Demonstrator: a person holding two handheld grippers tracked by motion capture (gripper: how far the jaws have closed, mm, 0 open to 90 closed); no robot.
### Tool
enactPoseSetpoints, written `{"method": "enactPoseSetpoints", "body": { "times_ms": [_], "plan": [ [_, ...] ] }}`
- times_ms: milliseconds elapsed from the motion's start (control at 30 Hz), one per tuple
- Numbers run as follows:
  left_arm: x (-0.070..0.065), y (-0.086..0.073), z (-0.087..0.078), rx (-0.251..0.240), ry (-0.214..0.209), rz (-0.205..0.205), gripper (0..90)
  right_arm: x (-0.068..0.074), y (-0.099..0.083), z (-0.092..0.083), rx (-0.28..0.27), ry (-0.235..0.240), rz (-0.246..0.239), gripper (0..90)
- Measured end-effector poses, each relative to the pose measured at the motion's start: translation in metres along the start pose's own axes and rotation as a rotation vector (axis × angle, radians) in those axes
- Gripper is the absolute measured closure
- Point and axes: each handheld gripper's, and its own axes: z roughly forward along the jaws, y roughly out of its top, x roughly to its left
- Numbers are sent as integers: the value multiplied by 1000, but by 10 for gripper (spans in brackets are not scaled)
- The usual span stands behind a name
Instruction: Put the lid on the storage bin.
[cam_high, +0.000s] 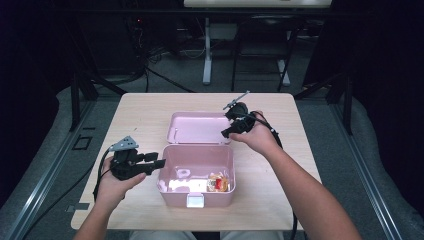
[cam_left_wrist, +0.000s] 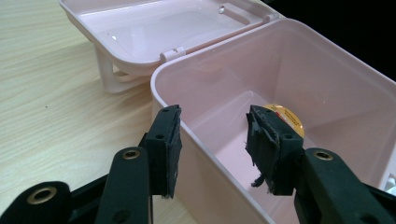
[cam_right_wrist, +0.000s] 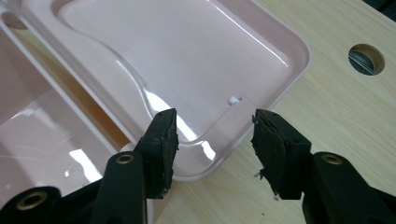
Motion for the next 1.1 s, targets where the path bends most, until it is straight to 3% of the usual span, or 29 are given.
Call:
{"method": "enactPoseSetpoints", "body": {
  "times_ms": [433,733,1100],
  "plan": [
    [-2,-1,5,28,-13,8,591,-13,1,13,-50,-29,89,503],
    [-3,-3,7,44,9,22,653,-15,4,25,-55,-51,128,511],
    [-2,-4,8,62,32,37,717,-26,-1,39,-94,-89,203,518]
  ]
}}
